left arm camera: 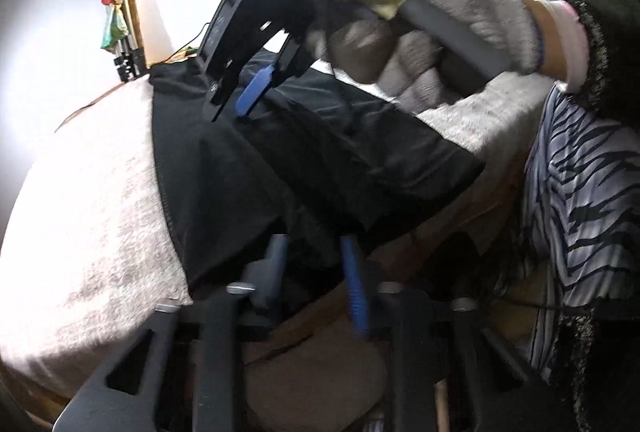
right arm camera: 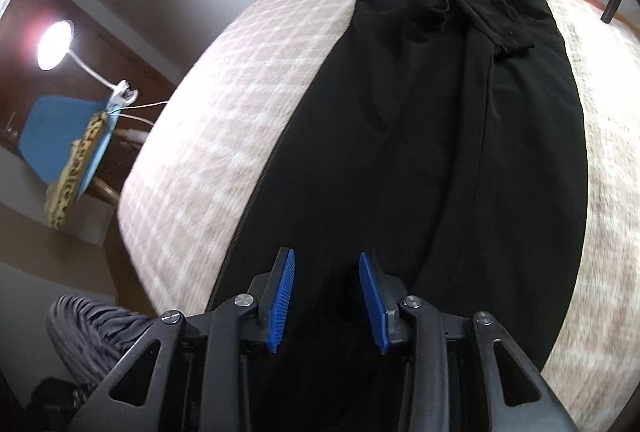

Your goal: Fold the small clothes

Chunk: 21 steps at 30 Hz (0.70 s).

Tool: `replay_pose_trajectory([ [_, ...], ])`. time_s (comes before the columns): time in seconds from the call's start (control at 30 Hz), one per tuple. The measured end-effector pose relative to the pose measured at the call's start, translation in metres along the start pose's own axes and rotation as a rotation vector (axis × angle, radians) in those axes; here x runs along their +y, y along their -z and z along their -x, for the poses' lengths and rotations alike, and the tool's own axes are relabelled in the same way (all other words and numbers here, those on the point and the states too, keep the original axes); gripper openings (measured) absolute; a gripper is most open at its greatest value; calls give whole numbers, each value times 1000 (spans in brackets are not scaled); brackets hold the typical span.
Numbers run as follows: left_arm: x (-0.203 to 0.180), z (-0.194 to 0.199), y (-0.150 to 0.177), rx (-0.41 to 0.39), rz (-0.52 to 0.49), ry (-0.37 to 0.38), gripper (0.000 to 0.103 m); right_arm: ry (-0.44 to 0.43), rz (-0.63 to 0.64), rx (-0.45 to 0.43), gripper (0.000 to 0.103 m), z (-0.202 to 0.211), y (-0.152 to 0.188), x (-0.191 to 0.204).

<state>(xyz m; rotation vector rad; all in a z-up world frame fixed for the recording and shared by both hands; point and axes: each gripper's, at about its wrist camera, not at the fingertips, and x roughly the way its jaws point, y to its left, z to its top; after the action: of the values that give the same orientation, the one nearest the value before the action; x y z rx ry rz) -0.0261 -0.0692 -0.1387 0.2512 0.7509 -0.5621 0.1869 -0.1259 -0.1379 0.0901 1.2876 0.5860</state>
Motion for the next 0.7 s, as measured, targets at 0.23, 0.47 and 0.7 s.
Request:
replay_pose_trajectory([
  [0.23,0,12,-5,-46,16,53,4,14,-2,-22,1,-8,-10,3],
  [0.47,-4,13,-7,-72,19,98,4,66,19,-42,0,0,-8,6],
  [0.7,-7,3,2,-9,-27,114,13,17,-10,-14,28,3,-7,-13],
])
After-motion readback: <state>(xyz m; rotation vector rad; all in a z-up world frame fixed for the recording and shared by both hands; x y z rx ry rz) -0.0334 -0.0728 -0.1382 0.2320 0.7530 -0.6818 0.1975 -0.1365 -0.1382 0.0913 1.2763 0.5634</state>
